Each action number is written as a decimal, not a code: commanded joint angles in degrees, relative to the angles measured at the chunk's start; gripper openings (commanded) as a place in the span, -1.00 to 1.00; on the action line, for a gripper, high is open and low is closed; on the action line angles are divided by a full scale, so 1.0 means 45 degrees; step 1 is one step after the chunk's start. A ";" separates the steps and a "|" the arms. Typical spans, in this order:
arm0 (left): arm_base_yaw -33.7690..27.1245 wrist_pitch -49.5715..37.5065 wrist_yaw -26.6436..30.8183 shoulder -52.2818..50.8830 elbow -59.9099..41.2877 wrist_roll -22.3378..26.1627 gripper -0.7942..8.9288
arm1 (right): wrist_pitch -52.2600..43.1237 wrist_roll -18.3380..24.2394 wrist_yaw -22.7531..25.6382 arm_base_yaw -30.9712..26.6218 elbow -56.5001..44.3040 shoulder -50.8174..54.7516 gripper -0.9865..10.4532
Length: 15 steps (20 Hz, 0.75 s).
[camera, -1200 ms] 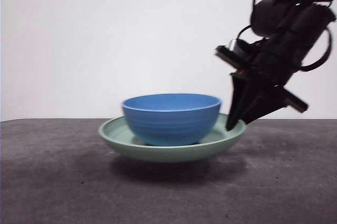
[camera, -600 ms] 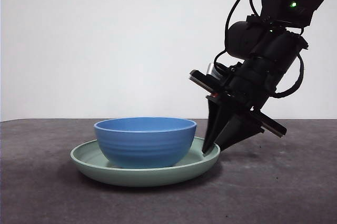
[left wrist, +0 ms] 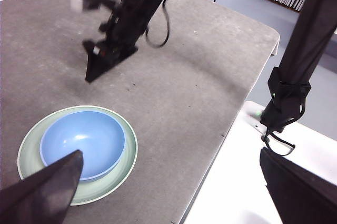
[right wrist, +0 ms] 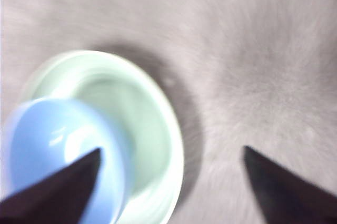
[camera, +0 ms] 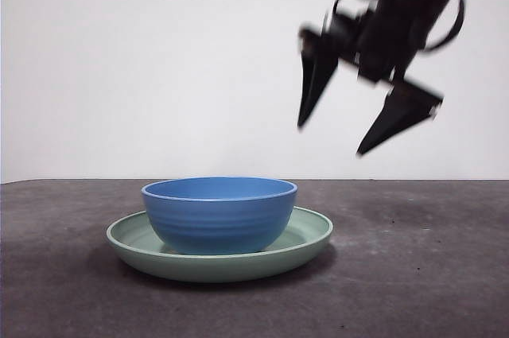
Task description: Pick up the blue bowl, put it on the green plate, put it on desk
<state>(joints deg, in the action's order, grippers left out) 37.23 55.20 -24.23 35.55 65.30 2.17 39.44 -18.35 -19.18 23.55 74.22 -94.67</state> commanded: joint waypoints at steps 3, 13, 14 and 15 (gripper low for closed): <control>0.0063 -0.0058 -0.0053 0.0068 0.0262 -0.0019 0.51 | 0.3206 0.0971 0.2297 0.0136 0.0117 0.2166 0.15; 0.0063 -0.0083 -0.0053 0.0078 0.0262 -0.0083 0.51 | 0.6717 0.1005 0.3614 0.2812 -0.0345 0.8315 0.15; 0.0063 -0.0078 -0.0049 0.0083 0.0262 -0.0121 0.51 | 0.6810 0.0801 0.3614 0.3138 -0.0345 0.8801 0.15; 0.0063 -0.0078 -0.0053 0.0083 0.0262 -0.0238 0.51 | 0.6897 0.0627 0.3609 0.3419 -0.0345 0.9282 0.15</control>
<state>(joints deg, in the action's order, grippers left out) 37.23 55.46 -24.25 35.55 65.30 1.85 70.59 -14.24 -2.98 38.46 72.31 -52.53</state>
